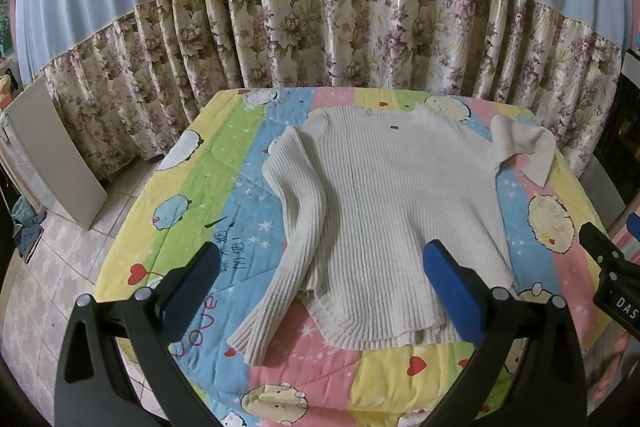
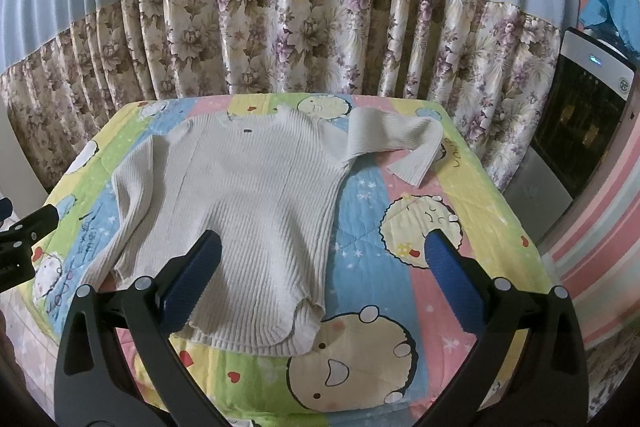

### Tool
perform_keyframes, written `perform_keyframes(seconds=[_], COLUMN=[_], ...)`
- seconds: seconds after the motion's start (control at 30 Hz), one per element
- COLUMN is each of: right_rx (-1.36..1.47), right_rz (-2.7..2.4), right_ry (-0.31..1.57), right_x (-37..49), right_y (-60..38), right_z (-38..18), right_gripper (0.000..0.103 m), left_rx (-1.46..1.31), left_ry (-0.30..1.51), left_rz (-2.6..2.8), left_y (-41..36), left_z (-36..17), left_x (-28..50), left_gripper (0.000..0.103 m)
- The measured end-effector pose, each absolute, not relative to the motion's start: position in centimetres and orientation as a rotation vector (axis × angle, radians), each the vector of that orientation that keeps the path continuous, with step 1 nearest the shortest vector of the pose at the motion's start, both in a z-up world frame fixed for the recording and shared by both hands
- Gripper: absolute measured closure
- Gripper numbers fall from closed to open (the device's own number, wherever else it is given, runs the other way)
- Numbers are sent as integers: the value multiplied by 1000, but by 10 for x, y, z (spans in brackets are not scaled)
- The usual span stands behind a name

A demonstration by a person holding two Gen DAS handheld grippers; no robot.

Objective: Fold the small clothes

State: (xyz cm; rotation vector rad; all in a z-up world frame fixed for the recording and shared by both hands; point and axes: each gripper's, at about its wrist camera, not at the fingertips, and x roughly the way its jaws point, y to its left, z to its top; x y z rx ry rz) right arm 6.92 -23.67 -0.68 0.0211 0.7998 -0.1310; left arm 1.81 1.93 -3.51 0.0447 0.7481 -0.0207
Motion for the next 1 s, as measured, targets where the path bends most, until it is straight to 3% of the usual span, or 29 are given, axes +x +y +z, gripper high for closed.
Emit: perform_keyframes(seconds=[0.6,1.0], right_rx=[-13,-1], right_rz=[39,-24], right_ry=[729,802], right_x=[105,168], right_y=[-256,-301], right_z=[-34,-67], right_gripper=[3,3], left_rx=[94,66], left_ry=[786,793], left_rz=[-10,-82], left_y=[-1,-22], left_z=[-59,-64], left_x=[75,151], left_gripper=[2,2])
